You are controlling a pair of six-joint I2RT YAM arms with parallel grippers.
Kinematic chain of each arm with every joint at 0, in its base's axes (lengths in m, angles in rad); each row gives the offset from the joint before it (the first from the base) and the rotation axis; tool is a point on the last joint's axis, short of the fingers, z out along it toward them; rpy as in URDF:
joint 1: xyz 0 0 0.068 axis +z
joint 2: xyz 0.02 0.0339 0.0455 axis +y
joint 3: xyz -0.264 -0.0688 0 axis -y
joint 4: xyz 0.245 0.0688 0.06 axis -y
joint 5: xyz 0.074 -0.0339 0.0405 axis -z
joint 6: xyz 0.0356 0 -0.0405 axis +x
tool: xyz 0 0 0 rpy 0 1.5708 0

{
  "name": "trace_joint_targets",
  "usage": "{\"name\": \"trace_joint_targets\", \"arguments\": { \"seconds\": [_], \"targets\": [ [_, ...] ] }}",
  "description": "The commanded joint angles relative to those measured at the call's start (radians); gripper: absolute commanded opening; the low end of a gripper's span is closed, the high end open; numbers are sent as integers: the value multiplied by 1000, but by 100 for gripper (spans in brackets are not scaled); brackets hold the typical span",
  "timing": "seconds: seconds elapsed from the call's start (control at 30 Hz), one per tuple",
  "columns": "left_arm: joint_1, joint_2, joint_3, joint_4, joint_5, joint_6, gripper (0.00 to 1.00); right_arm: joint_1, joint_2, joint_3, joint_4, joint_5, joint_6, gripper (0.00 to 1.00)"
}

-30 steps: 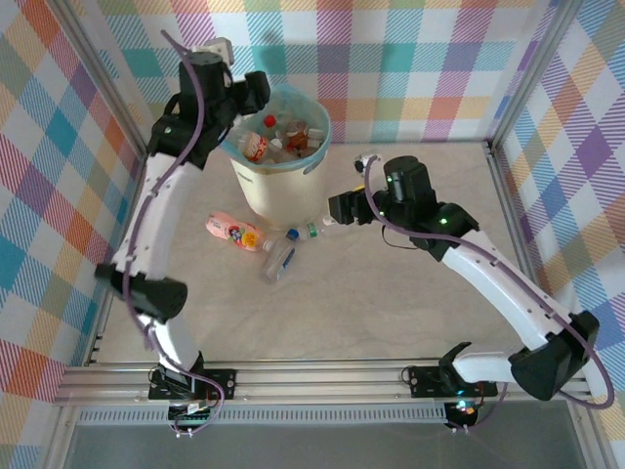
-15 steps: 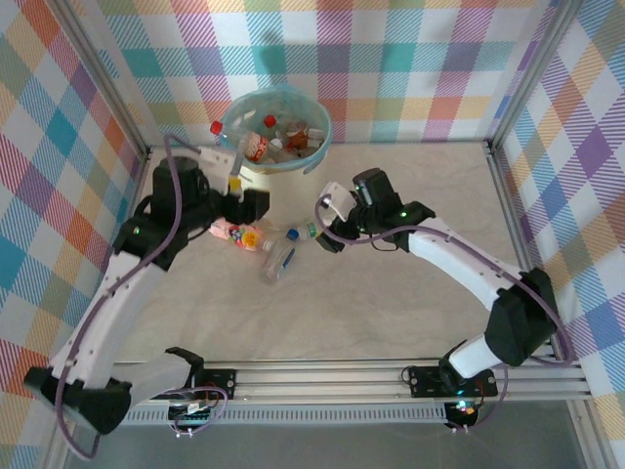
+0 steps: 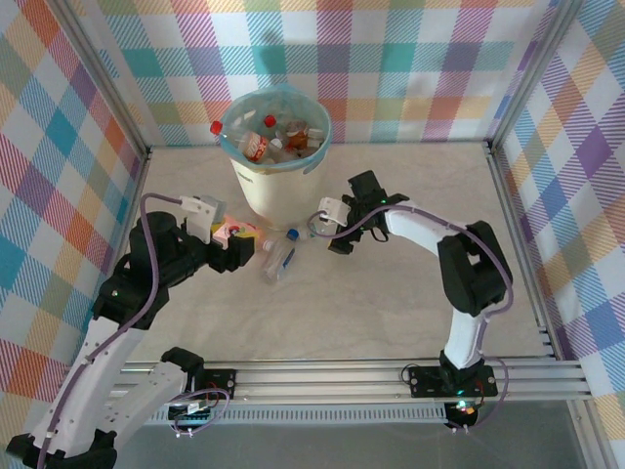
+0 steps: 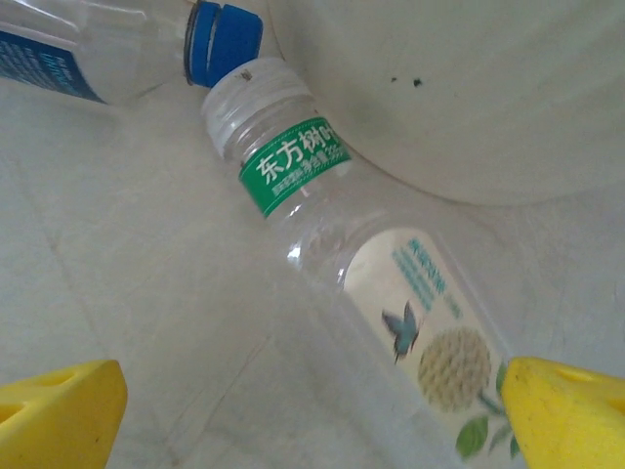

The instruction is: Put the plastic bottles in the bin

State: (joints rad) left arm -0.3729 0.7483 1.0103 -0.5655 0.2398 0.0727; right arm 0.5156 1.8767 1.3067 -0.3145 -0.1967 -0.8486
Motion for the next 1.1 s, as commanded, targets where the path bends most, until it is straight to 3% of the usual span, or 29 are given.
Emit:
{"name": "trace_joint_targets", "arguments": {
  "seconds": [0.0, 0.3, 0.6, 0.73, 1.07],
  "targets": [
    [-9, -15, -3, -8, -72, 19, 84, -8, 59, 71, 21, -44, -113, 98],
    [-9, -5, 4, -6, -90, 19, 85, -9, 157, 121, 20, -71, -172, 96],
    [-9, 21, 11, -8, -100, 27, 85, -10, 166, 104, -57, -74, -156, 80],
    [-9, 39, 24, -13, -87, 22, 85, -10, 135, 82, -73, -74, -107, 70],
    [-9, 55, 64, 29, -62, -4, 84, -8, -88, -47, -78, -67, 48, 61]
  ]
}}
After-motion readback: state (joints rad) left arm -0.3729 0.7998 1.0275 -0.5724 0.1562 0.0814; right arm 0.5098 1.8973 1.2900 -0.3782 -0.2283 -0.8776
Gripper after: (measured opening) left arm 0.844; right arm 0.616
